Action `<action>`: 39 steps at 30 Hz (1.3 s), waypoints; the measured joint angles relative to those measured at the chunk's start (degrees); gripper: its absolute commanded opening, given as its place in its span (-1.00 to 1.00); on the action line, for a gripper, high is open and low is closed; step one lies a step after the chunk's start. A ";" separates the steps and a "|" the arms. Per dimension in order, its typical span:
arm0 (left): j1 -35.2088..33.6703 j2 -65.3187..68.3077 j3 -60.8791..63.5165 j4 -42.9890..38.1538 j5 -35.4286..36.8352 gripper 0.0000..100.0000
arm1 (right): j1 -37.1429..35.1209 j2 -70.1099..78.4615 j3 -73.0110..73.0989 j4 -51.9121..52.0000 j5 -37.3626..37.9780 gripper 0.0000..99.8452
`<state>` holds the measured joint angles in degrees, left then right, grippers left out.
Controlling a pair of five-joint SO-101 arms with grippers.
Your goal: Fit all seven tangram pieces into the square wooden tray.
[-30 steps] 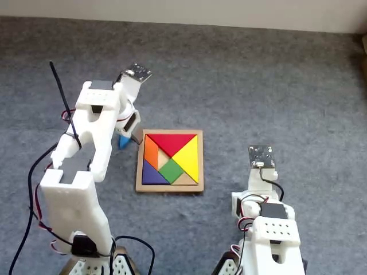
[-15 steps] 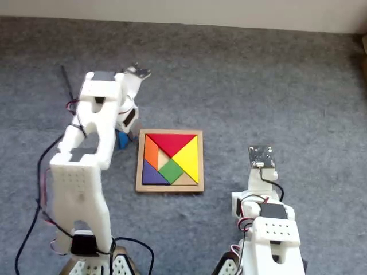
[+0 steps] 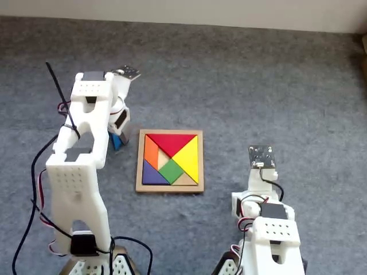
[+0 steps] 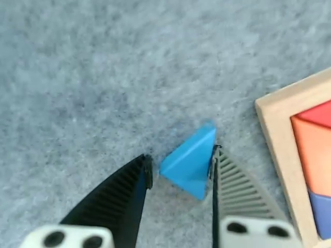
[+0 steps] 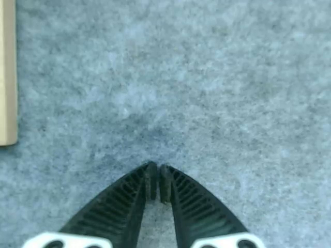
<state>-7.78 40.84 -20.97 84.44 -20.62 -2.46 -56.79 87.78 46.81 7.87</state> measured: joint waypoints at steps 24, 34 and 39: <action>2.11 1.32 -1.41 0.44 -0.09 -0.82 | 0.00 0.00 0.00 0.00 0.00 -0.93; 5.98 -4.48 -1.23 6.42 -0.26 -0.92 | 0.00 0.00 0.00 0.00 0.00 -0.93; 10.90 -11.08 -1.23 10.20 -1.58 -0.92 | 0.00 0.00 0.00 0.00 0.00 -0.93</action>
<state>3.12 29.76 -22.20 94.64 -22.20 -2.46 -56.79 87.78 46.81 7.87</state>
